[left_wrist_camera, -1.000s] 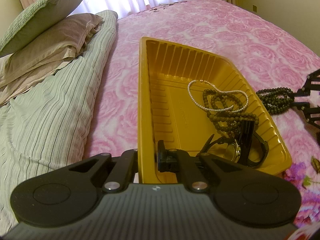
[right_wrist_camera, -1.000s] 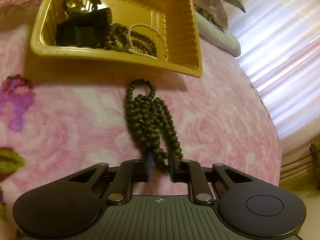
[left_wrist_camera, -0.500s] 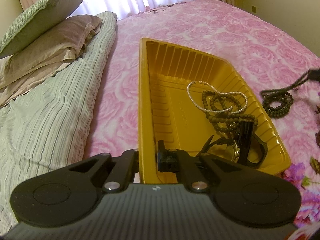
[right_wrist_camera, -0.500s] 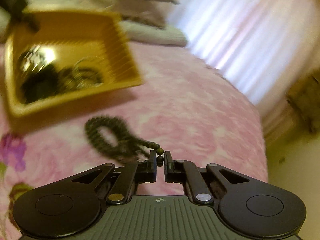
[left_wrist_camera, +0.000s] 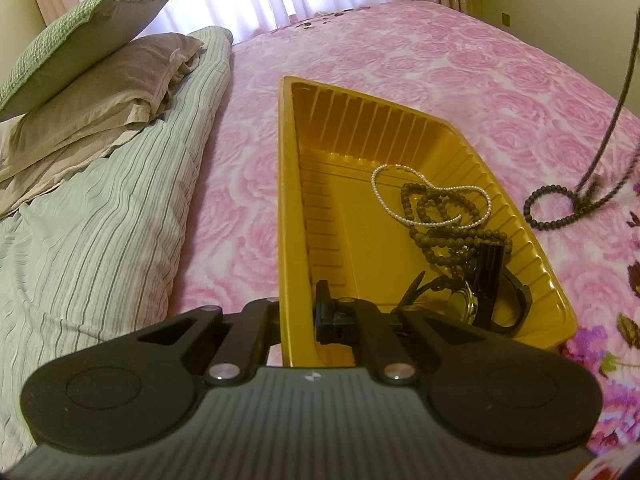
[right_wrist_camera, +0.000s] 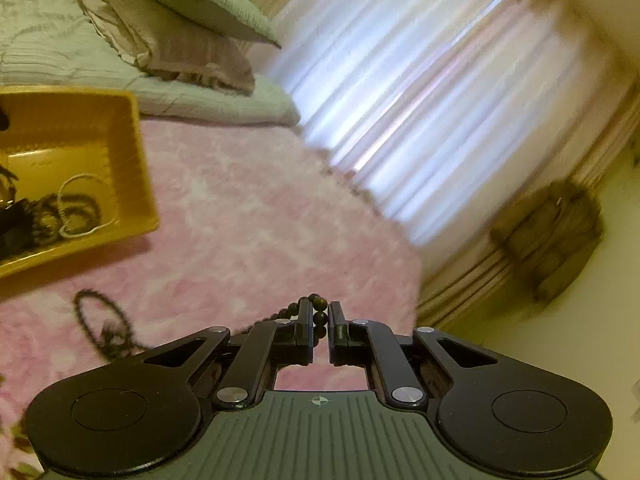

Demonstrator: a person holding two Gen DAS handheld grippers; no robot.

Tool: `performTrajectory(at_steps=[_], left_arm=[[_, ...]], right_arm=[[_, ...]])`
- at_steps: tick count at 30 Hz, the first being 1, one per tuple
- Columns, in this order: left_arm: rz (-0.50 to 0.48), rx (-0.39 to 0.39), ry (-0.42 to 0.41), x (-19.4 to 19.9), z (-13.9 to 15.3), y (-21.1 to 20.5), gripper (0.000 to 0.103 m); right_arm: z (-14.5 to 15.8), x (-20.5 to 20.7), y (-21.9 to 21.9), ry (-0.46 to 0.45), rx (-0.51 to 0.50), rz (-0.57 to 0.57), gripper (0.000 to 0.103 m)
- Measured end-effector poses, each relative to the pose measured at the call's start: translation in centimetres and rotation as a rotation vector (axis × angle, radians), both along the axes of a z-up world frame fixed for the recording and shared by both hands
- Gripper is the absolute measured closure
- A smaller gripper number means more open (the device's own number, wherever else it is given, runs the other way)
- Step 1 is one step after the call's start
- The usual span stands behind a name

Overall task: Organize jewelry
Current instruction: 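Lift the bead strand high and lower it into the tray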

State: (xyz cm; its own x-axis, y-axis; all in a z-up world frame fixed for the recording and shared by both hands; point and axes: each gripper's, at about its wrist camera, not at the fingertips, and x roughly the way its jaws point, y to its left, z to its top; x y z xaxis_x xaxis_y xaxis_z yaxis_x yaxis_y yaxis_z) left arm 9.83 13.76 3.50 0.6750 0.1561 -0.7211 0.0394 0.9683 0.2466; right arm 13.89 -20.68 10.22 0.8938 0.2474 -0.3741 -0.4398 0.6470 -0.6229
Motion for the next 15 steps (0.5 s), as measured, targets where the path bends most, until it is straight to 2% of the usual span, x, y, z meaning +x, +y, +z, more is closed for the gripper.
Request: performTrajectory(at_steps=[7,15], left_arm=[[0.001,-0.001,-0.002,0.0,0.0,-0.1,0.099],[-0.002,-0.009,-0.007,-0.1,0.1,0.1,0.099]], right_arm=[[4.7,-0.1,0.8,-0.096,-0.036,0.047,0.096],[8.5,-0.3,2.8,-0.18,-0.086,0.124,0.096]])
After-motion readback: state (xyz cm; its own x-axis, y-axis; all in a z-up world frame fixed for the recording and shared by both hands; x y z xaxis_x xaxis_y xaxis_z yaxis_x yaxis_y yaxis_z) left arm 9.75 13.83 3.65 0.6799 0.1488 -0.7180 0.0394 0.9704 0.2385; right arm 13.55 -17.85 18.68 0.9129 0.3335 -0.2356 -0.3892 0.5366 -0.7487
